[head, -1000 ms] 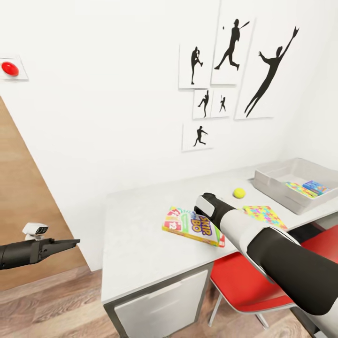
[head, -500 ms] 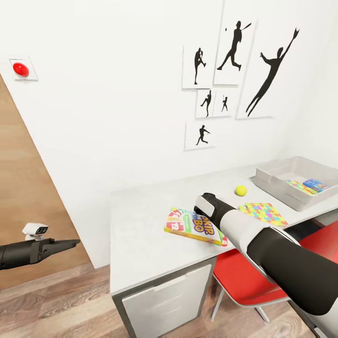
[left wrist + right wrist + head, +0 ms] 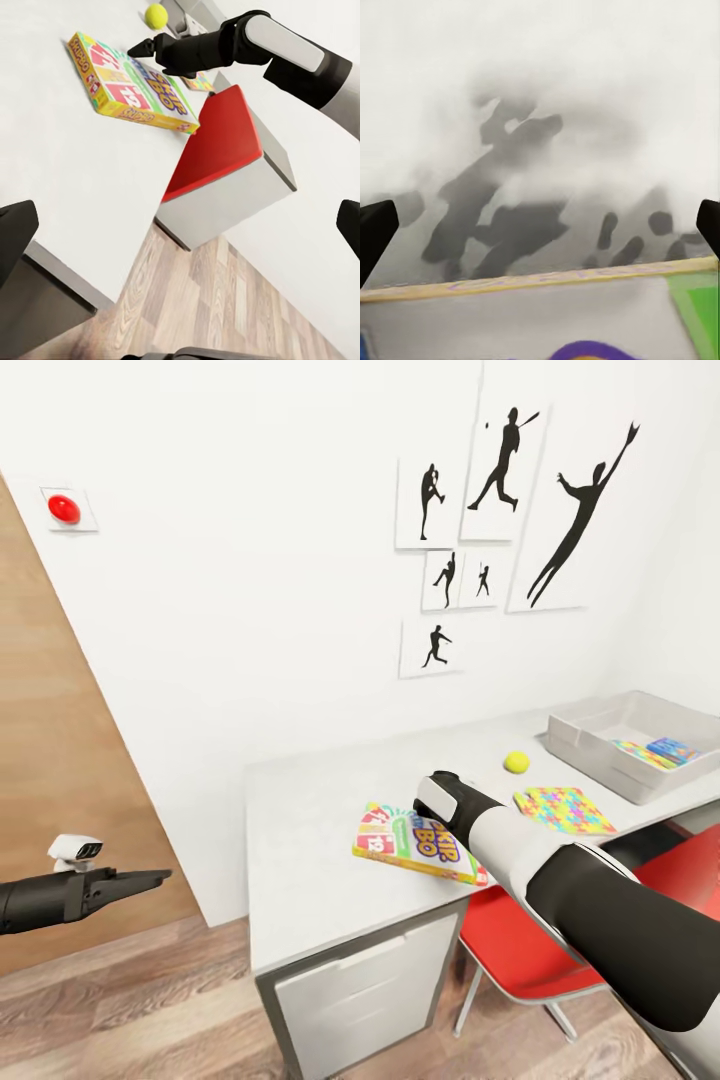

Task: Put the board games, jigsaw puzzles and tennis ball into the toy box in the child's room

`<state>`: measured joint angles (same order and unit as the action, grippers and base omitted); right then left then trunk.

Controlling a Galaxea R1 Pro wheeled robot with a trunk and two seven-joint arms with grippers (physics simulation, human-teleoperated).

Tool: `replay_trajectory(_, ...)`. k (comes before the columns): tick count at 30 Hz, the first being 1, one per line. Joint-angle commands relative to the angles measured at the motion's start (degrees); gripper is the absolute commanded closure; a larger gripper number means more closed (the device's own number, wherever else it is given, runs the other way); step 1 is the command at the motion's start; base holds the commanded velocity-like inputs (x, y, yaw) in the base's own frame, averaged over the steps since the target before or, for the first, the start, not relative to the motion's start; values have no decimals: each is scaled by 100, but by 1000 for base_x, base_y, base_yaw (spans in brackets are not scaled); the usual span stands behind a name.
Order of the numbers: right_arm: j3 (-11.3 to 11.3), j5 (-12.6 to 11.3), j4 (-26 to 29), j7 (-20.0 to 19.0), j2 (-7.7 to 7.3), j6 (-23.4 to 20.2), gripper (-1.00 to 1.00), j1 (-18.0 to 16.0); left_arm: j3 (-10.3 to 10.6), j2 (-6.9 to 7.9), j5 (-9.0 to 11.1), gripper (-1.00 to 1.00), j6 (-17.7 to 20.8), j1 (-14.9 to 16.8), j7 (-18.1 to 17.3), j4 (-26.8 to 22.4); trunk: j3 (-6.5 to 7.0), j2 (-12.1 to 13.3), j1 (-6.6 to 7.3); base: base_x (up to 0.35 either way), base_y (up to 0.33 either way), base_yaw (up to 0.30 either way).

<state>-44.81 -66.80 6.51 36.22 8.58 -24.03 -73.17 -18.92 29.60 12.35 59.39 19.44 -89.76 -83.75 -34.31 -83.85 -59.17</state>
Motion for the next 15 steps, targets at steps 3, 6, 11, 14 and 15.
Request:
replay_trajectory(3,-40,-26,8,25,-4,-40,-100,-5,1,0,-5,-100,61,3,-24,-1,-6,-3,1,-78,14,0)
replay_trajectory(6,-38,-26,8,25,-5,-40,-100,-5,2,1,-5,-100,61,2,-24,-1,-6,-3,1,-93,22,0)
replay_trajectory(11,-44,-26,8,25,-5,-40,-100,-5,2,0,-5,-100,61,-1,-24,-1,-6,-3,1,-53,12,0)
replay_trajectory(14,-42,-26,8,25,-5,-40,-100,-5,2,1,-5,-100,61,2,-24,-1,-6,-3,1,-89,36,0)
replay_trajectory(15,-40,-26,8,25,-5,-40,-100,-5,2,1,-5,-100,61,1,-24,-1,-6,-3,1,-43,18,0)
